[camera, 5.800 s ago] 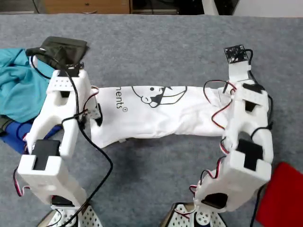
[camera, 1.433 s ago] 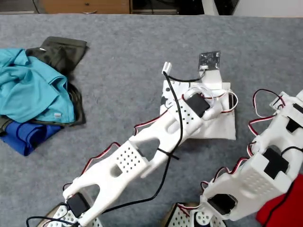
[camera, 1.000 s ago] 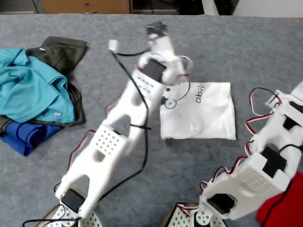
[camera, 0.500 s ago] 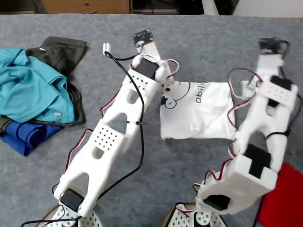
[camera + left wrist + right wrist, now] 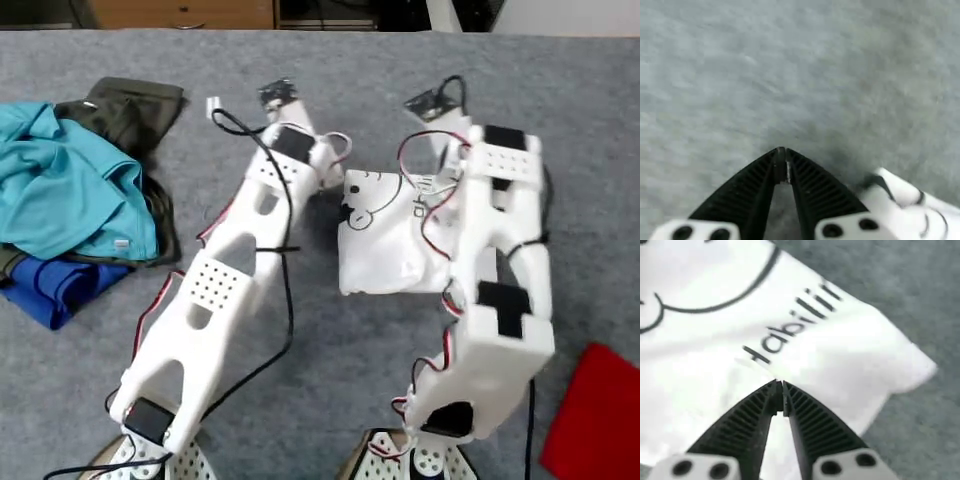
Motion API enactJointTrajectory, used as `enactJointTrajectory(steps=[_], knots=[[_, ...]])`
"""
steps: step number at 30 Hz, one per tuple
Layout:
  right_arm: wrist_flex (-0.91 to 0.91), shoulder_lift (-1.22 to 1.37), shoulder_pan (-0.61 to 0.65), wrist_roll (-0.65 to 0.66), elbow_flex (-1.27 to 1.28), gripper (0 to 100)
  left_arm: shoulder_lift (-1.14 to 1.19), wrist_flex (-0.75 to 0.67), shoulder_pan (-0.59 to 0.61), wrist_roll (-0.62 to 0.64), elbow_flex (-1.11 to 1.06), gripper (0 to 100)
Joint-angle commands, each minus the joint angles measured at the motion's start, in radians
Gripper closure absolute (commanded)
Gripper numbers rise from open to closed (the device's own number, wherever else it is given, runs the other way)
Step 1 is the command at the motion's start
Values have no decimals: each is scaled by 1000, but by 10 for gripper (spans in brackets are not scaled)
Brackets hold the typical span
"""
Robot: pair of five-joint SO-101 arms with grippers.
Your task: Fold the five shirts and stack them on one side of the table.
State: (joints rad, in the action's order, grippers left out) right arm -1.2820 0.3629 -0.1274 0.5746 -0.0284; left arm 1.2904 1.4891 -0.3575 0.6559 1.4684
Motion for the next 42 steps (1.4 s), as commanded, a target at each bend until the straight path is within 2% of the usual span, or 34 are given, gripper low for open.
enactJointTrajectory(steps=[1,5,11,18,25,33,42], knots=[[-9,67,30,3,-90,995,-19,6,26,3,41,981],[-11,91,33,-68,-173,995,-18,3,28,2,40,981],[-106,97,107,-72,-309,995,-18,0,28,2,40,981],[-115,159,131,-107,-289,995,-18,-2,28,2,40,981],[-269,255,36,-107,-325,995,-18,-2,25,2,41,981],[-365,254,-79,-103,-328,995,-18,-2,23,2,43,981],[-450,179,-202,-28,-315,995,-18,-2,23,2,43,981]])
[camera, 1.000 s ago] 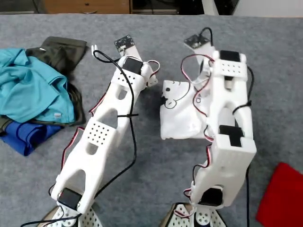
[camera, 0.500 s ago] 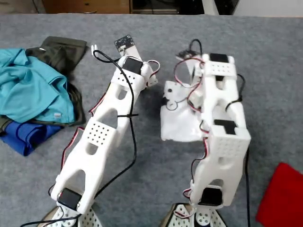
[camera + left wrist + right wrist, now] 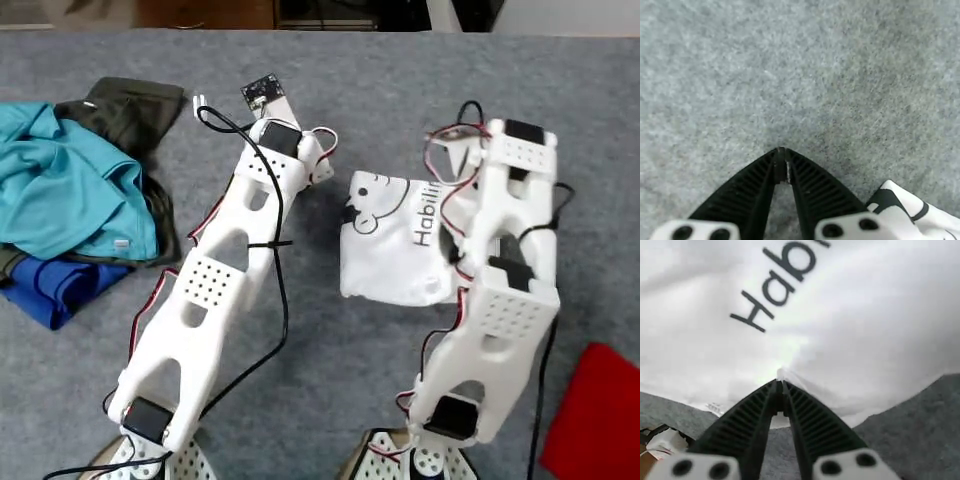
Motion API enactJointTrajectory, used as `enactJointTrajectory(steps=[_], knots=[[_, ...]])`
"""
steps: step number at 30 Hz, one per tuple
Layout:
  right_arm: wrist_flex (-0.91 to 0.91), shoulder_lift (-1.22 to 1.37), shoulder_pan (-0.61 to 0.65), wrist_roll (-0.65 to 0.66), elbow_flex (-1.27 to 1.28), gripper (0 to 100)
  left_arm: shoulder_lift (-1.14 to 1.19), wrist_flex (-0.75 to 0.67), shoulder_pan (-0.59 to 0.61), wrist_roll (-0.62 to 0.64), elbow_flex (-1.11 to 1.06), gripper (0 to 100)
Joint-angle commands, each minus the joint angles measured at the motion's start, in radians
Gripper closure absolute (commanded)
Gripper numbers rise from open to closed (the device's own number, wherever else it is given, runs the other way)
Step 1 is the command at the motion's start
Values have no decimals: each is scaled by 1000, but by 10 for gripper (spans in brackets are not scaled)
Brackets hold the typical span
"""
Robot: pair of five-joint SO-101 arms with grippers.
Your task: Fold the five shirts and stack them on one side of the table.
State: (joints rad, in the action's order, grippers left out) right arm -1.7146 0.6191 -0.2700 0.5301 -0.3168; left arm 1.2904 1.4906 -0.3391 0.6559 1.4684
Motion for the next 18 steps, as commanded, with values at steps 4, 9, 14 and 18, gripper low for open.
enactJointTrajectory(steps=[4,9,14,18], knots=[[-9,-173,-114,54,27,995,-18,-3,5,2,43,981],[244,-180,-116,-28,236,995,-18,-3,3,2,44,981],[486,-186,-122,-135,432,995,-18,-3,3,2,46,981],[488,-196,-120,-141,430,995,-18,-3,2,0,48,981]])
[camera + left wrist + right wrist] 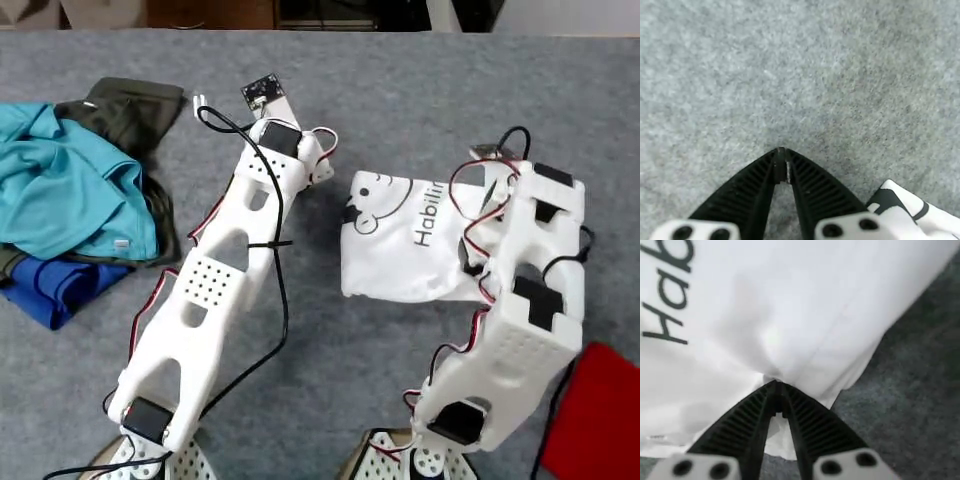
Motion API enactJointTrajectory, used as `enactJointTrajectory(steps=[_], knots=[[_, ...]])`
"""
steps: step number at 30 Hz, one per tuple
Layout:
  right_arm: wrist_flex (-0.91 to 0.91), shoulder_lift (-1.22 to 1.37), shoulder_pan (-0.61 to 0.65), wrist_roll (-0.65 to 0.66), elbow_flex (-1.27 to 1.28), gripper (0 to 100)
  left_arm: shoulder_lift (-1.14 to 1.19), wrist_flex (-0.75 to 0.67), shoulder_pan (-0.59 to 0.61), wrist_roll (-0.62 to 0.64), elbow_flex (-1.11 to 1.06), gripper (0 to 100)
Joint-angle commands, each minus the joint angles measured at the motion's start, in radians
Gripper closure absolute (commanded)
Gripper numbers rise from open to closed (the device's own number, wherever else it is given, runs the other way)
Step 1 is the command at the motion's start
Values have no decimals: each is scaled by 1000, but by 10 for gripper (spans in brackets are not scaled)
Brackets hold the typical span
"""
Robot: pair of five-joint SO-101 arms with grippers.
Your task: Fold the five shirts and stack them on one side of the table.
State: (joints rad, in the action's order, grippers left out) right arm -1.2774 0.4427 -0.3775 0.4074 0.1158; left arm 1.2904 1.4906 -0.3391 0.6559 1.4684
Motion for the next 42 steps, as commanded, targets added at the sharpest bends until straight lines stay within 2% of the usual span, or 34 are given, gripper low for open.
enactJointTrajectory(steps=[1,8,12,16,19,25,32,37,42], knots=[[38,-36,-10,-31,-19,995,-18,-3,2,0,48,981],[-48,-249,-12,-61,-110,994,-28,3,-41,-21,61,981],[-95,-351,-16,-46,-90,994,-64,95,-104,-29,219,981],[-94,-395,-22,-9,-25,994,-154,97,-183,-32,192,981],[-46,-381,-25,-9,35,994,-140,41,-215,-57,143,981],[-9,-318,-36,-8,131,994,-84,-92,-196,-58,8,981],[124,-206,-47,14,151,994,-51,-207,-124,-78,-3,981],[167,-148,-50,35,99,994,-41,-215,-101,-78,3,981],[72,-170,-45,38,15,994,-50,-212,-124,-78,11,981]])
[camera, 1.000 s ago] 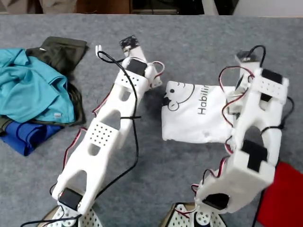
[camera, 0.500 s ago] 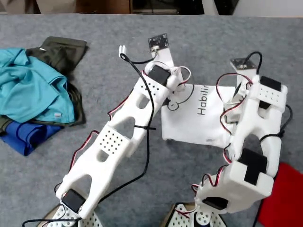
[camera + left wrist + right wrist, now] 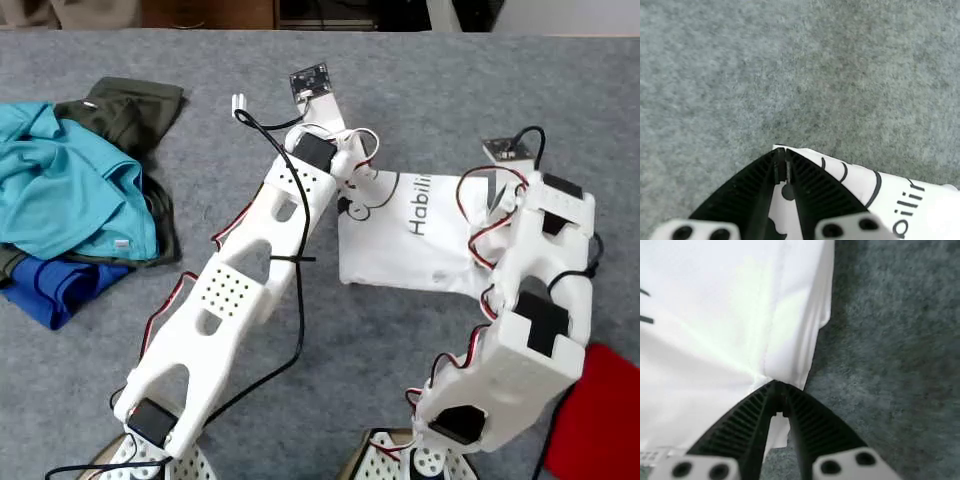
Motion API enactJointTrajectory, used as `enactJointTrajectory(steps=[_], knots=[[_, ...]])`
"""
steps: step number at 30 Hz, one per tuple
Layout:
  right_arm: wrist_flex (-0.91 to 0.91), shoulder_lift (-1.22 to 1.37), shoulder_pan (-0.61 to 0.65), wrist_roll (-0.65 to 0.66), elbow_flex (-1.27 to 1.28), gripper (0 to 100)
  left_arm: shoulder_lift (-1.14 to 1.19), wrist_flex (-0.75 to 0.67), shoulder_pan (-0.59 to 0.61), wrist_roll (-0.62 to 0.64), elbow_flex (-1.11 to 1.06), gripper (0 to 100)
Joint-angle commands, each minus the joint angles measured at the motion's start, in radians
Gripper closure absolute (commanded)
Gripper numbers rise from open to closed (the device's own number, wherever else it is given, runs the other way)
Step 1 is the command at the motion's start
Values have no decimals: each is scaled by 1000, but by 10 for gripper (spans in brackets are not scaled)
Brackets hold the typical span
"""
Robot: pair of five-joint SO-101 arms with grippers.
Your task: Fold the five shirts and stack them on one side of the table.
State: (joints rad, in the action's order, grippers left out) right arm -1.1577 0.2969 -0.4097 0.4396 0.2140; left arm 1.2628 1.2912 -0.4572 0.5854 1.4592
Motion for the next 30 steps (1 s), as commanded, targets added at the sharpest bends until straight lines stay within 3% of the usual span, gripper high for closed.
enactJointTrajectory(steps=[1,5,11,21,30], knots=[[-77,-38,-15,6,-114,994,-28,11,-8,-8,40,981],[-190,-104,-12,6,-263,994,-76,199,-17,-38,172,981],[-198,-27,68,8,-473,994,-128,468,-61,-86,213,981],[-226,522,120,3,-993,994,-139,474,-104,-184,193,981],[-413,872,111,8,-1575,994,-251,474,-163,-216,55,982]])
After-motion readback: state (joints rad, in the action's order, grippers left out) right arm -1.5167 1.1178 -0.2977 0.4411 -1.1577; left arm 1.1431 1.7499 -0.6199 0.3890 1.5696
